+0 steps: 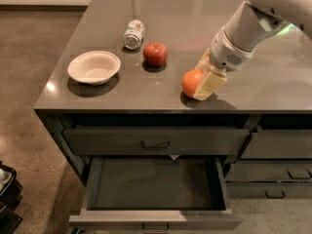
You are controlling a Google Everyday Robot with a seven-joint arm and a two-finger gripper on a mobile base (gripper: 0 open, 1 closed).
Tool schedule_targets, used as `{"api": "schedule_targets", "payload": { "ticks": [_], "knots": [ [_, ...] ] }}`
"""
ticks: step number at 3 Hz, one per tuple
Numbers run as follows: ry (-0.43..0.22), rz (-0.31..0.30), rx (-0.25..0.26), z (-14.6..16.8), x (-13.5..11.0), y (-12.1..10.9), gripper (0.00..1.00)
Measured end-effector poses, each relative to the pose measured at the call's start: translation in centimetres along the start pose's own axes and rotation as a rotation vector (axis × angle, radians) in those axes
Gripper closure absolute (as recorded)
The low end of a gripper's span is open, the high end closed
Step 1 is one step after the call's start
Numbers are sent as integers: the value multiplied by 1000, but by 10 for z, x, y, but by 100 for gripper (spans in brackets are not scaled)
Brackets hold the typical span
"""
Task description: Place orange into middle drawer
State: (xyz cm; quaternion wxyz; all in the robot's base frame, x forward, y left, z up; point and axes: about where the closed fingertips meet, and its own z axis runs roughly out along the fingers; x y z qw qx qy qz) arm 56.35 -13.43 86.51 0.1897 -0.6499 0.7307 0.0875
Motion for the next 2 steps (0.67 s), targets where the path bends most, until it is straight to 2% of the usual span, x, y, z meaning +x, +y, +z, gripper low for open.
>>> {"api": "schedule_targets", "payload": {
  "ticks": [1, 2],
  "knots": [
    [0, 0, 0, 0, 0, 0, 88],
    [-16, -14, -9, 1, -7, -3, 100]
  ]
}}
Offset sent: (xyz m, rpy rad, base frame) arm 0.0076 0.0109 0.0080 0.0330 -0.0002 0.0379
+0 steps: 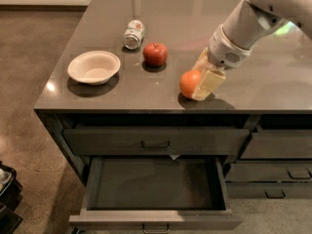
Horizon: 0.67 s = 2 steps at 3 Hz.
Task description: Place orange into middle drawer
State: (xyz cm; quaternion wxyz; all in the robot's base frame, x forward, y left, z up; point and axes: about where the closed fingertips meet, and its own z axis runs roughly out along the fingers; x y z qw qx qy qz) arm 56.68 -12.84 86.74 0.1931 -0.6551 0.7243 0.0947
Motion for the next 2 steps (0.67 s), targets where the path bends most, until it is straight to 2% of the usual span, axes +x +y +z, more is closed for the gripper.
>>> {"api": "schedule_targets", "payload": {
  "ticks": [1, 2],
  "knots": [
    [-73, -35, -50, -11, -11, 19, 100],
    [-139, 24, -24, -48, -10, 64, 100]
  ]
}}
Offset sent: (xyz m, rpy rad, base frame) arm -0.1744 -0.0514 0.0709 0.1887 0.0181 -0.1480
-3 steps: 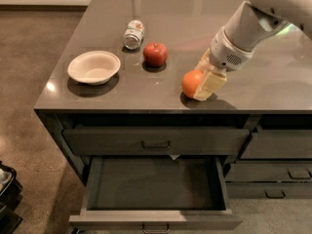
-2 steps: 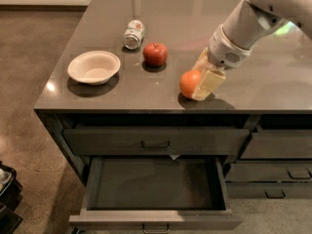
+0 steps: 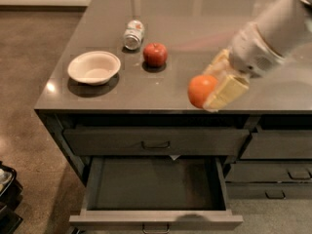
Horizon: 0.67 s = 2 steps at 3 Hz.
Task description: Place orange into middle drawer
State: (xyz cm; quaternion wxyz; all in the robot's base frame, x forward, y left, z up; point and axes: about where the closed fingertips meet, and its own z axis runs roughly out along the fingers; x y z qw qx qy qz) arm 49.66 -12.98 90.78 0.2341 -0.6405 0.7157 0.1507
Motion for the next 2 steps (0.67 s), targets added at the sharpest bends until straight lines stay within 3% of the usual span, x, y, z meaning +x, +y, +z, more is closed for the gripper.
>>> {"api": "schedule_targets", "payload": {
  "ticks": [1, 2],
  "knots": [
    [-48, 87, 108, -38, -4, 67, 100],
    [-63, 225, 258, -49, 24, 107, 100]
  ]
}}
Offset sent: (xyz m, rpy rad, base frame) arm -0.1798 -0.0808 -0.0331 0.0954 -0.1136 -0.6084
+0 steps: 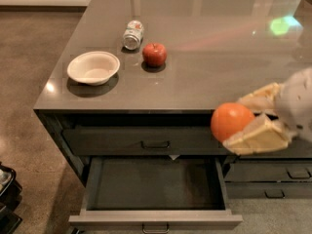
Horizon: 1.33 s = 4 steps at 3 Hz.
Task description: Place orange into middle drawer
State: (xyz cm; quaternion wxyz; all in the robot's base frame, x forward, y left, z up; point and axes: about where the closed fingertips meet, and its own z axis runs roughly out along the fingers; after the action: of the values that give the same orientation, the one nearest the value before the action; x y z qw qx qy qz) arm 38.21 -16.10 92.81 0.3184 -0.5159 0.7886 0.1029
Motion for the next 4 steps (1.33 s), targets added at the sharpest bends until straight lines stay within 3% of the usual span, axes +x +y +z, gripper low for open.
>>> {"api": "schedule_targets", "payload": {
  "ticks": [1, 3, 4],
  "knots": [
    [59, 135, 86, 32, 61, 13, 100],
    [51, 164, 106, 33, 68, 13, 100],
    [31, 271, 68, 79, 103, 18, 100]
  ]
}}
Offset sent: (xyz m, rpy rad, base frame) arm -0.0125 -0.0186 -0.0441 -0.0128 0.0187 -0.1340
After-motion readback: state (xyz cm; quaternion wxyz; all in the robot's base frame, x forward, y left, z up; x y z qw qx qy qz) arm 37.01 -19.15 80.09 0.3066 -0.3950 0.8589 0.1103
